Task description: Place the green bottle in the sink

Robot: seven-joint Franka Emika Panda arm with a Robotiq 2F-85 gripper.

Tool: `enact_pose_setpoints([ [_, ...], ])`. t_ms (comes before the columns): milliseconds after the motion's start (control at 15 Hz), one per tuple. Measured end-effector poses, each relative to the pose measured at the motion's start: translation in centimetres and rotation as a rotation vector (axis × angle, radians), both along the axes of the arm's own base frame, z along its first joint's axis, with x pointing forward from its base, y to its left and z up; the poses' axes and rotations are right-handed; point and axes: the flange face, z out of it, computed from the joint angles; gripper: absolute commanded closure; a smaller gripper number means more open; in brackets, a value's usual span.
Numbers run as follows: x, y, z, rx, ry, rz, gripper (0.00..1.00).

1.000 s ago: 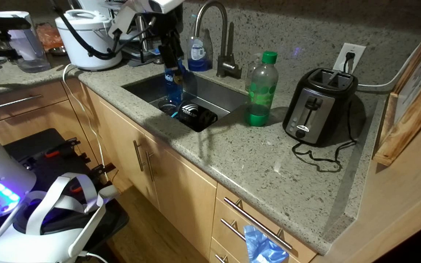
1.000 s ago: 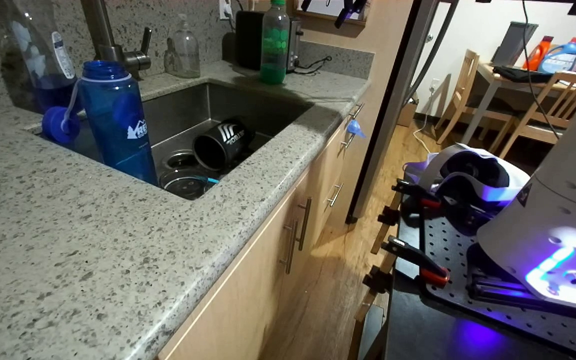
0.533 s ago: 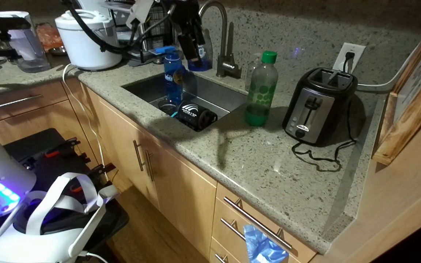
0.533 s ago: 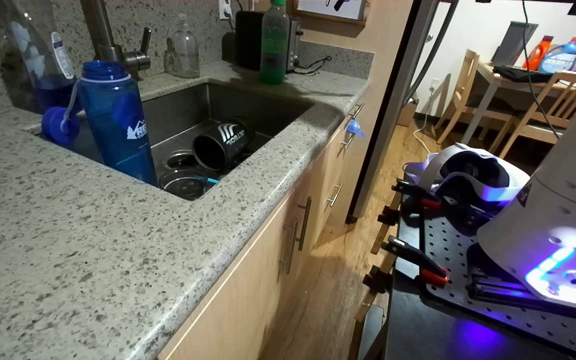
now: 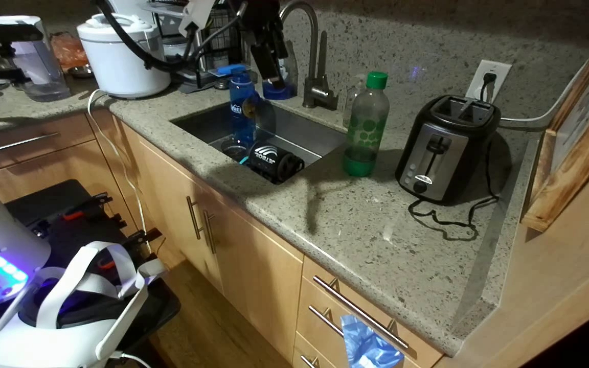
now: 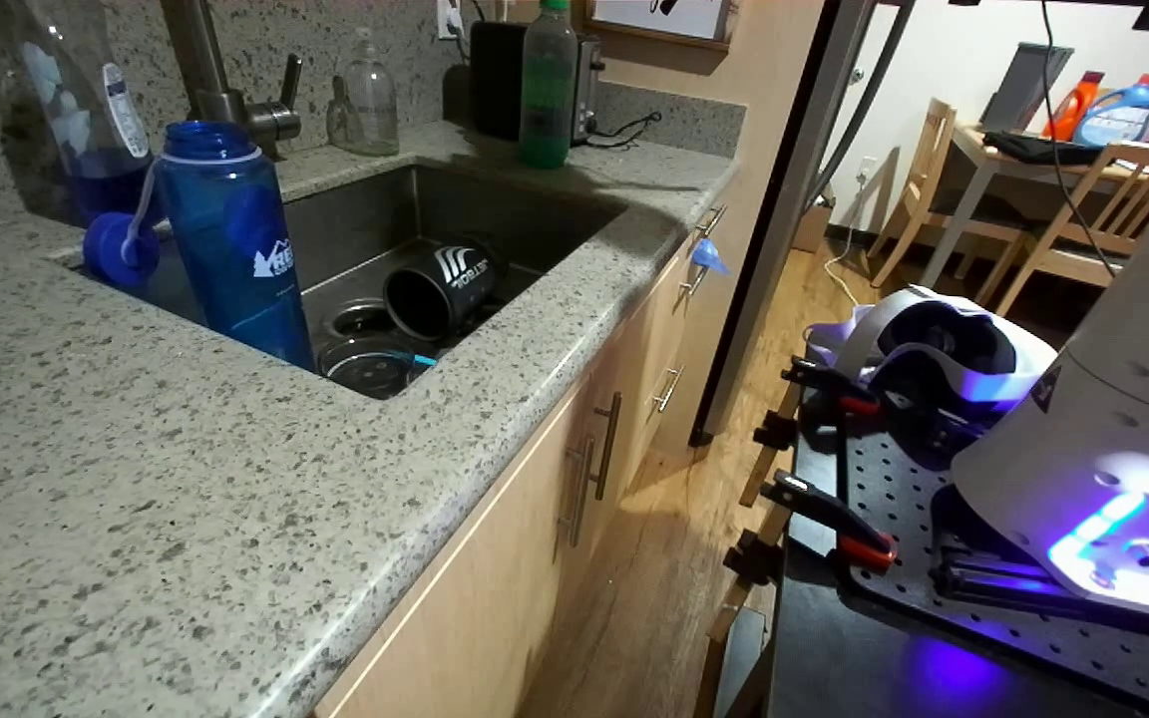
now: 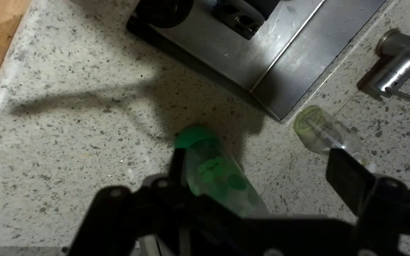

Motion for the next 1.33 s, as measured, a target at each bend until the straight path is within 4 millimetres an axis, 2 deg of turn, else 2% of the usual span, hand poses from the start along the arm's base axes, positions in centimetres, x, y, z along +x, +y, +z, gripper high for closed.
enact_pose_setpoints([
  [333,1.0,0.4,-1.0,-0.006,0.027,0.012,0.0],
  [667,3.9,-1.1,-1.2,-0.006,0.03,-0.042,0.0],
  [933,6.1,-3.3,-0.4,-0.011,0.013,-0.111,0.0],
  [1333,8.4,-8.2,0.8,-0.011,-0.001,-0.238,0.0],
])
